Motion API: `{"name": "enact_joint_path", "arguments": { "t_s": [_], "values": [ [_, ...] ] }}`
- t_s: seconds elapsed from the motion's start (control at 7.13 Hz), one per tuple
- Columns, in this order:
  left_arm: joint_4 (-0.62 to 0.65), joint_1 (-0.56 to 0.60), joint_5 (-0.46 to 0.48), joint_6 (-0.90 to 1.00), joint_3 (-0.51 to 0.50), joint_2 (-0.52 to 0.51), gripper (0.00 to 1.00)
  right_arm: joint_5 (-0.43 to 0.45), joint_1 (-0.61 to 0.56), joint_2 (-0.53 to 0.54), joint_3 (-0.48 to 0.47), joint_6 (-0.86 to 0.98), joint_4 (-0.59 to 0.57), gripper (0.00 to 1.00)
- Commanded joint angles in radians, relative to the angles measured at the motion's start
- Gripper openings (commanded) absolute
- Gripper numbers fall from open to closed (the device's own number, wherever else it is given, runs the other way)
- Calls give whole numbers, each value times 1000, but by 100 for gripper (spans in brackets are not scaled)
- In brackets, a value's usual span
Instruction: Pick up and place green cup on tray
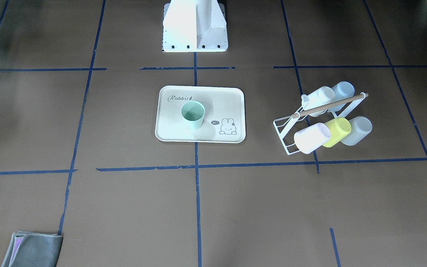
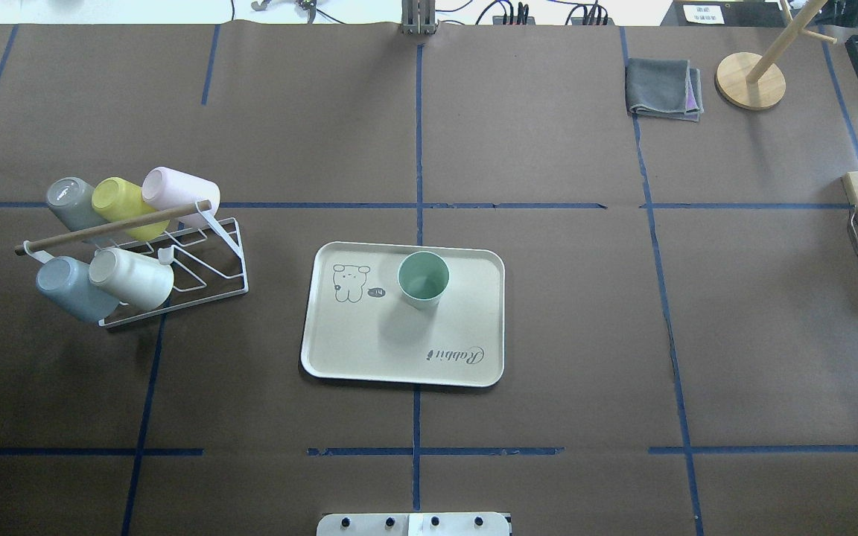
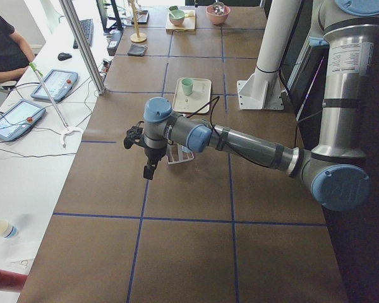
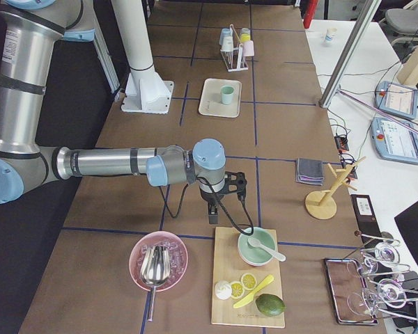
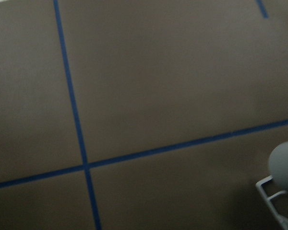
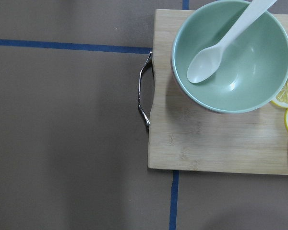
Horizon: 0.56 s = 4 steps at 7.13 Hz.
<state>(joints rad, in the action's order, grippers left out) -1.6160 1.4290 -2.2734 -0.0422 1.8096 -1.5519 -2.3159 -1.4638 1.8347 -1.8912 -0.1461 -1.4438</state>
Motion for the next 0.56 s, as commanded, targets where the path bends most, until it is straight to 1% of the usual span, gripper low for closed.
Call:
{"name": "enact_joint_path", "arguments": {
  "t_s": [0.0,0.14,0.28,0.42],
  "values": [
    [90,47,-34,177,-88,65,100,-5,-30,-6,-11,136,-124,100],
    [91,68,-91,136,-95,76,100,-4,-52,-52,-16,233,-236,100],
    [91,86,-115,80,-92,76,100,4,-62,-73,-13,268,-285,100],
    [105,88,-116,71,-85,75,100,10,-63,-78,3,269,-285,100]
  ]
}}
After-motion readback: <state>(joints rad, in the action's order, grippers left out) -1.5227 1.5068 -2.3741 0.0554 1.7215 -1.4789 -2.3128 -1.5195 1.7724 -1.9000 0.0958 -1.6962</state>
